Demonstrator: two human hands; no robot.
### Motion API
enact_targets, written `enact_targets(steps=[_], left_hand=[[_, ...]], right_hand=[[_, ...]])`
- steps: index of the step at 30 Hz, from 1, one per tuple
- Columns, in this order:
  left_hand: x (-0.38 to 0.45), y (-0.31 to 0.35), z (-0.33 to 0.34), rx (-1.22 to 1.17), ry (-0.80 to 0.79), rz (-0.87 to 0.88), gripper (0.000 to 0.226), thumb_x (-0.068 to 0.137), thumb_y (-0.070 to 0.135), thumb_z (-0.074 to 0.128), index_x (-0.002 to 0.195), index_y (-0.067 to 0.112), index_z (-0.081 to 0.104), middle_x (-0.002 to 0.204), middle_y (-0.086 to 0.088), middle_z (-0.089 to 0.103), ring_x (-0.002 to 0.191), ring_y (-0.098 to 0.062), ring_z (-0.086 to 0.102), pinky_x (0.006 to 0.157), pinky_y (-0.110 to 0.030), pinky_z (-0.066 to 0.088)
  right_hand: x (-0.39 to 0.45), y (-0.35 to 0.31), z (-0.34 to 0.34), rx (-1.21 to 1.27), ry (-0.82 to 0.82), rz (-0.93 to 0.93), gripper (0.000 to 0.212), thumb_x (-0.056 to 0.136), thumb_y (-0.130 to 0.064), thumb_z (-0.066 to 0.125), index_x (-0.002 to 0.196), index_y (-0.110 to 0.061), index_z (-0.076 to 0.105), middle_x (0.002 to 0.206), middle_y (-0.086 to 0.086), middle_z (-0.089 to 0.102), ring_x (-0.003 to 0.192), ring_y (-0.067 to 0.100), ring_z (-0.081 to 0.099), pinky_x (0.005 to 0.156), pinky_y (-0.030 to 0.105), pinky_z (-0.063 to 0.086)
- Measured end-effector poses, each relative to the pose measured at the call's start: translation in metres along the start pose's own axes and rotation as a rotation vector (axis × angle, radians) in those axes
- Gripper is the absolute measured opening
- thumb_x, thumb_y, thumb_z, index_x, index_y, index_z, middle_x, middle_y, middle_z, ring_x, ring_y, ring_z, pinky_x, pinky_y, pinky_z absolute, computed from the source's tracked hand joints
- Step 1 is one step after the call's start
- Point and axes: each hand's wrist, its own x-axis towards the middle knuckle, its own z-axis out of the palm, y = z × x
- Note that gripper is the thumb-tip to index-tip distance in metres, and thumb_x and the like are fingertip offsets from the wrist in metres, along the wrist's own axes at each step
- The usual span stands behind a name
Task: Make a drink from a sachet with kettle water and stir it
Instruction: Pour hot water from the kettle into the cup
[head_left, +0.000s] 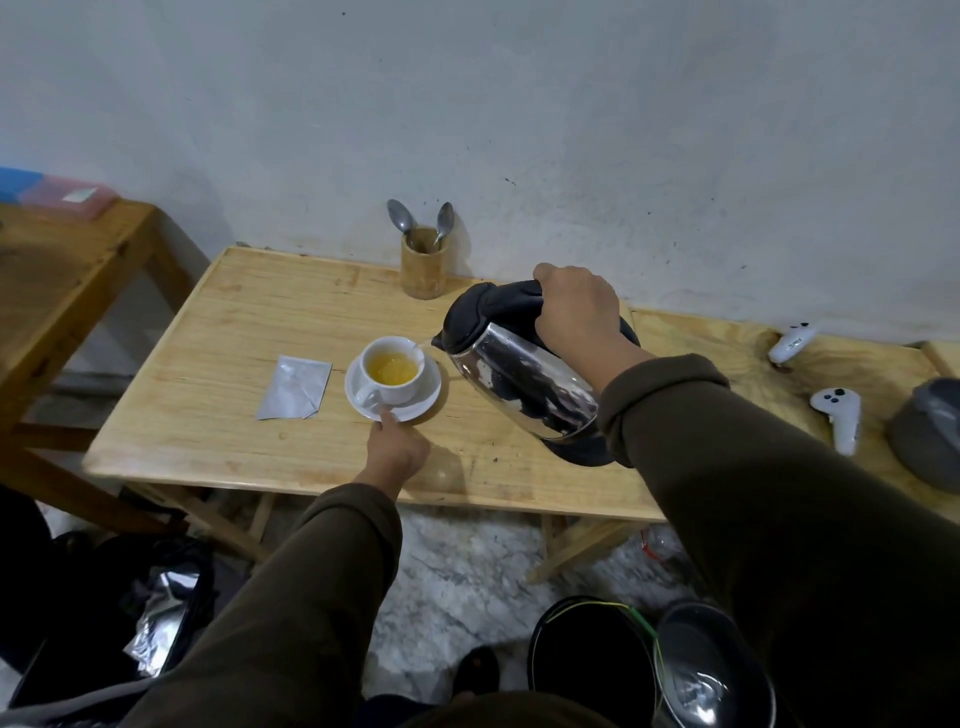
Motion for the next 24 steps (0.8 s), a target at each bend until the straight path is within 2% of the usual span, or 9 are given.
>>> enact_targets(steps=[3, 6, 9, 14, 19, 24], left_hand=[[-0.004, 0.004, 0.005, -0.007, 0.035, -0.011, 0.076, 0.087, 0.012, 0.052, 0.151, 0.008, 0.011, 0.149, -0.020, 0.033, 0.134, -0.035, 0.039, 0.108, -0.036, 0.035], [-0.008, 0.004, 0.011, -0.015, 0.082, -0.033, 0.068, 0.087, 0.012, 0.050, 0.147, 0.005, 0.020, 0.148, -0.021, 0.035, 0.133, -0.037, 0.040, 0.108, -0.040, 0.035], [-0.010, 0.004, 0.019, -0.112, 0.080, -0.018, 0.066, 0.092, 0.015, 0.046, 0.148, 0.000, 0.015, 0.149, -0.022, 0.034, 0.136, -0.036, 0.037, 0.111, -0.038, 0.032], [-0.013, 0.003, 0.025, -0.026, 0.087, 0.037, 0.082, 0.086, 0.010, 0.051, 0.150, -0.003, 0.001, 0.152, -0.024, 0.026, 0.140, -0.036, 0.031, 0.114, -0.038, 0.028], [-0.015, 0.005, 0.028, 0.006, 0.073, 0.008, 0.087, 0.087, 0.012, 0.053, 0.151, 0.001, -0.004, 0.157, -0.020, 0.017, 0.142, -0.035, 0.026, 0.115, -0.037, 0.025], [-0.017, 0.007, 0.034, 0.020, 0.076, -0.009, 0.090, 0.086, 0.013, 0.053, 0.151, 0.004, -0.009, 0.158, -0.020, 0.017, 0.143, -0.035, 0.025, 0.117, -0.039, 0.025]], right_hand=[[-0.007, 0.016, 0.006, 0.084, 0.030, 0.090, 0.021, 0.083, 0.002, 0.049, 0.101, -0.006, 0.054, 0.090, 0.016, 0.061, 0.074, 0.029, 0.046, 0.063, 0.033, 0.036], [-0.018, 0.034, 0.012, 0.209, 0.055, 0.209, 0.022, 0.081, 0.001, 0.050, 0.101, -0.006, 0.056, 0.090, 0.015, 0.063, 0.083, 0.033, 0.057, 0.063, 0.032, 0.038], [-0.030, 0.050, 0.016, 0.318, 0.101, 0.347, 0.027, 0.081, 0.000, 0.052, 0.106, -0.007, 0.057, 0.098, 0.015, 0.066, 0.091, 0.034, 0.061, 0.066, 0.031, 0.041], [-0.048, 0.071, 0.026, 0.446, 0.197, 0.556, 0.026, 0.081, -0.002, 0.054, 0.105, -0.009, 0.057, 0.101, 0.012, 0.067, 0.082, 0.028, 0.056, 0.068, 0.028, 0.038], [-0.064, 0.084, 0.042, 0.609, 0.298, 0.772, 0.024, 0.079, -0.001, 0.053, 0.101, -0.009, 0.058, 0.100, 0.013, 0.066, 0.092, 0.033, 0.063, 0.080, 0.039, 0.054], [-0.070, 0.092, 0.049, 0.693, 0.331, 0.879, 0.023, 0.080, 0.001, 0.052, 0.100, -0.009, 0.057, 0.101, 0.012, 0.065, 0.089, 0.031, 0.062, 0.074, 0.035, 0.050]])
